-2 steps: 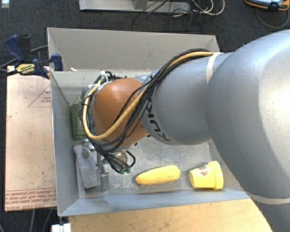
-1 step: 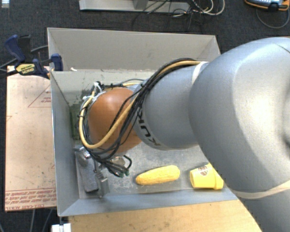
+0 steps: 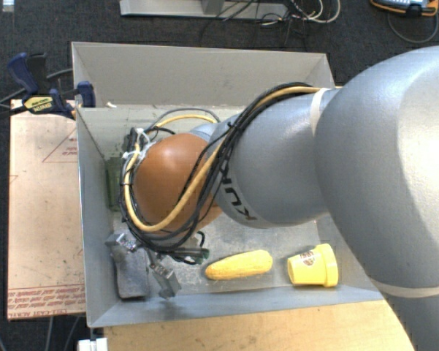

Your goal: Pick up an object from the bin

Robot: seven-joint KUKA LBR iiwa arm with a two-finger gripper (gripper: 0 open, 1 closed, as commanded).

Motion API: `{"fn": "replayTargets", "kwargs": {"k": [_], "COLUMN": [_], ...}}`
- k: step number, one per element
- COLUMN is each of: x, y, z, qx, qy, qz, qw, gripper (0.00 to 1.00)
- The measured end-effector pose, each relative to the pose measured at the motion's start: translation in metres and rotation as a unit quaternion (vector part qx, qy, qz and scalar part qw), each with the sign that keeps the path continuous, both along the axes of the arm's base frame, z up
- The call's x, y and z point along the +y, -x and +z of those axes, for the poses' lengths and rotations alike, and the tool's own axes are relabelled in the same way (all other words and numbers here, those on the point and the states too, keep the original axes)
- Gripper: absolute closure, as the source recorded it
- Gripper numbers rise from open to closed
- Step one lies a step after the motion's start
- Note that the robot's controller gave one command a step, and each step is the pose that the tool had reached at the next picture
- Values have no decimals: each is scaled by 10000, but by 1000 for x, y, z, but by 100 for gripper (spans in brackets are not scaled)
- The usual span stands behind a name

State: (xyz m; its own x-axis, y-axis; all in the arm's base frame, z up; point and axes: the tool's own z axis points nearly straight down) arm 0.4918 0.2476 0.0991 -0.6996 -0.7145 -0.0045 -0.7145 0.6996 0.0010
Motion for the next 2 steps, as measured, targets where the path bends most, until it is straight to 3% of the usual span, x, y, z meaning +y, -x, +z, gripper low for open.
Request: {"fn": "replayTargets", "kwargs": {"k": [1,2], "x": [3,6], "y": [-13,-19], "z": [-21,-22], "qx": [-14,-102], "qy": [-20,-49], "qz": [-562,1228], "qw": [9984,9924], "gripper": [0,100]}}
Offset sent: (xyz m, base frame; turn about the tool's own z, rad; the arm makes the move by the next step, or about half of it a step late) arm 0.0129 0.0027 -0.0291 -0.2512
